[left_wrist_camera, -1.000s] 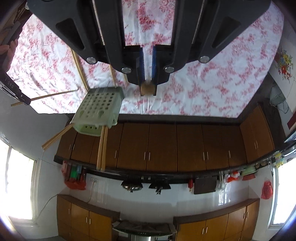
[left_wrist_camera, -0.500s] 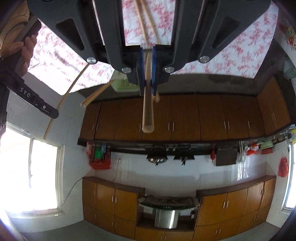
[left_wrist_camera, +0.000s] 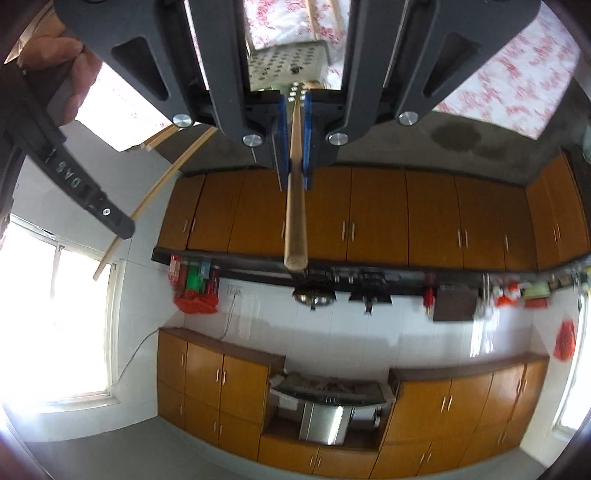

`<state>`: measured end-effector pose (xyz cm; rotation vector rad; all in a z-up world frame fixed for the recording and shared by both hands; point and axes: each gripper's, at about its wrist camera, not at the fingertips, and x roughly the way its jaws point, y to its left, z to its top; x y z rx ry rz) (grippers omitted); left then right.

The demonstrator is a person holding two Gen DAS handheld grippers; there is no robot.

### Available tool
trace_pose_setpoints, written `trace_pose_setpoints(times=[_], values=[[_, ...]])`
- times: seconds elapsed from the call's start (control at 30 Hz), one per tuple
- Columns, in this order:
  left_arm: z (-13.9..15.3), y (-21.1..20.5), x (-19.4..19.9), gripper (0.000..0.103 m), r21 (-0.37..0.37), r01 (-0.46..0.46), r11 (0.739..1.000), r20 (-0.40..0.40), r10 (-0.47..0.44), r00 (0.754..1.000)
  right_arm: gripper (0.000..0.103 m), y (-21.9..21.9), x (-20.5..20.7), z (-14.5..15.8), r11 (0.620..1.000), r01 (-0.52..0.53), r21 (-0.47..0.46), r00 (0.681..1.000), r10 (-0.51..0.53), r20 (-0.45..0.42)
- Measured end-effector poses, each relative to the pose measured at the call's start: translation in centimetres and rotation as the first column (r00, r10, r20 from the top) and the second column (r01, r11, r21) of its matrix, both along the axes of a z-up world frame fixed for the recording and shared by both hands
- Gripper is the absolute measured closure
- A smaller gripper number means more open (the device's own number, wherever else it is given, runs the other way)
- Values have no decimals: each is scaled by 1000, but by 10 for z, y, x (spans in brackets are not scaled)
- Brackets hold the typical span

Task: Organize utensils
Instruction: 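Drop the chopsticks into the holder by opening both tools, then grasp a bamboo chopstick with the left tool while the right tool grasps another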

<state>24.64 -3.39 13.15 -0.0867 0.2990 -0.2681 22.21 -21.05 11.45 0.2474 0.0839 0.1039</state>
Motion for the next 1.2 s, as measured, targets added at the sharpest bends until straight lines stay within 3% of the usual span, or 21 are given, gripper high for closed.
trace_pose_setpoints(times=[0.23,0.3,0.37,0.47,0.6,0.73,0.8,0.87,0.97,1.03,1.2], values=[[-30,6,21,95,-19,2,1000,-79,-3,997,94,6,5,-19,998,-58,-20,993,55,-108],[-30,8,18,93,-20,3,1000,-74,-4,997,89,5,3,-17,997,-69,-19,991,66,-118],[-28,12,10,90,-20,3,1000,-62,-5,998,69,2,-4,-12,998,-66,-20,992,64,-106],[-21,21,-3,82,-27,-11,1000,-41,9,999,67,-3,-17,-5,998,-59,-27,994,56,-90],[-17,39,-32,78,-43,-34,998,-41,33,999,66,-14,-41,-4,999,-32,-19,993,29,-110],[-32,59,-66,70,-27,-79,996,-59,78,995,65,-24,-62,-31,999,-21,-39,976,12,-215],[-57,68,-78,69,5,-106,994,-114,106,988,65,-24,-60,-66,997,-48,-54,938,26,-347],[-81,71,-81,69,44,-122,992,-175,128,976,68,-18,-54,-111,993,-107,-48,866,70,-495],[-128,76,-81,70,79,-123,989,-303,142,942,84,-3,-51,-170,980,-197,38,739,174,-651],[-156,79,-84,70,68,-111,991,-378,129,917,84,9,-52,-188,973,-225,51,703,198,-683],[-186,71,-89,71,69,-86,994,-451,108,886,87,26,-48,-206,969,-242,48,659,201,-725]])
